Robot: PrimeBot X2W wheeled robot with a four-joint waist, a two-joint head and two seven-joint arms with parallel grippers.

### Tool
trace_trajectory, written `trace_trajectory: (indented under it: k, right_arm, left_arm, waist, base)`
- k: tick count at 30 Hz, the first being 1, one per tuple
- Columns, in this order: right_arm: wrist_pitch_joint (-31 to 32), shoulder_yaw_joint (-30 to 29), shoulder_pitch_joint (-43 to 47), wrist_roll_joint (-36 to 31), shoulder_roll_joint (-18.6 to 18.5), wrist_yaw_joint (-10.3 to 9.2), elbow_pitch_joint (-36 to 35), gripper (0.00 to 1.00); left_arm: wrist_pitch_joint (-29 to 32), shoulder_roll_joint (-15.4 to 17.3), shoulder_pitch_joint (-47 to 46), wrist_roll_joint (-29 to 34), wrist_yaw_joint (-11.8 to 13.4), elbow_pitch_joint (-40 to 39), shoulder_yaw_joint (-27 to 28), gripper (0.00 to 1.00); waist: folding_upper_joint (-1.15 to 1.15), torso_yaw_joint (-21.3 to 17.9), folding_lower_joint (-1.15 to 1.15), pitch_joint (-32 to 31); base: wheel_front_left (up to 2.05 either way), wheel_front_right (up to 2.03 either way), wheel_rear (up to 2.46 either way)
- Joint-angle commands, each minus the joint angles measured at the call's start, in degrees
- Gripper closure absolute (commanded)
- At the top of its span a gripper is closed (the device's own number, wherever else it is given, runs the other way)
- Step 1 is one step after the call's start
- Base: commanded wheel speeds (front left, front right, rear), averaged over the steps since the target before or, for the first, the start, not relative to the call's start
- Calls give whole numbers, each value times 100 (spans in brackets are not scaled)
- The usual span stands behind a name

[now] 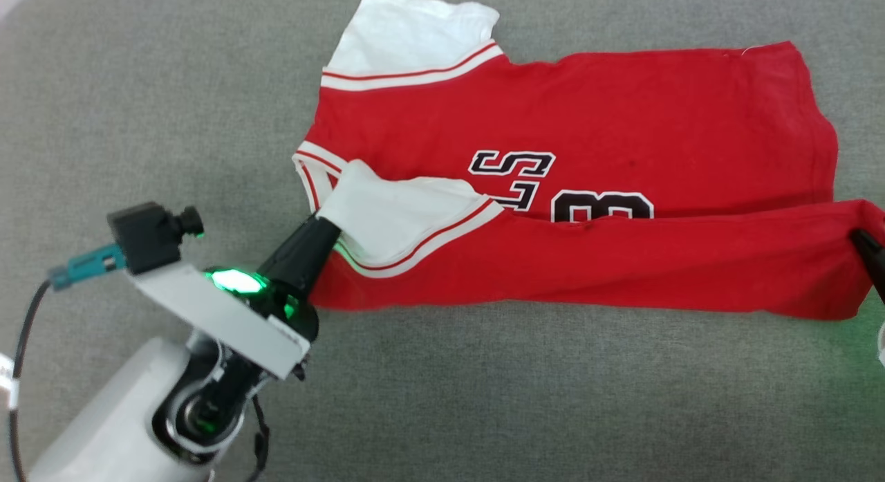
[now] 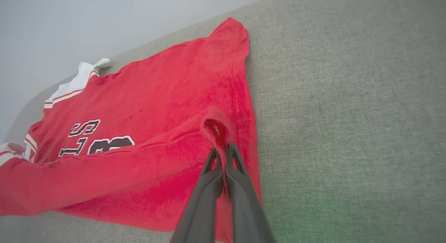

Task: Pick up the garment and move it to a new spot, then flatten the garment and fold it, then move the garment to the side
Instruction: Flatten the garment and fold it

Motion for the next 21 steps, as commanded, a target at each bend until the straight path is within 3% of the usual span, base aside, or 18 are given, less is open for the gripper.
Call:
trace_trajectory:
  k: [1,8,16,17,18,19,21]
  right_arm:
    - [-66,46,-84,-50,3,-9,130,100]
    - [-353,244,-157,-96,45,-9,654,100]
    - [-768,616,-337,-158,-45,-9,1081,100]
    - [-824,671,-330,-184,-76,-9,1118,69]
    - [-880,716,-311,-204,-117,-9,1168,22]
    - [-934,757,-286,-221,-157,-9,1193,0]
    - [-1069,751,-217,-269,-164,-9,1199,0]
  left_arm:
    - [8,43,-166,50,-25,311,-112,100]
    - [-207,-22,-522,252,-26,1541,-724,100]
    - [-505,43,-843,333,-20,2345,-1269,100]
    - [-537,58,-886,358,-20,2412,-1338,65]
    - [-551,89,-942,417,-21,2464,-1420,39]
    - [-557,139,-997,465,-21,2503,-1502,0]
    - [-534,321,-1118,586,-21,2600,-1634,0]
  waist:
    - [0,-2,0,77]
    - [0,-70,0,187]
    - [0,-100,0,118]
    - [0,-90,0,64]
    - [0,-77,0,-2]
    - [0,-63,0,-71]
    - [0,-30,0,-227]
  base:
    - [0,0,0]
    - [0,0,0]
    - [0,0,0]
    - [0,0,0]
    - [0,0,0]
    - [0,0,0]
    - [0,0,0]
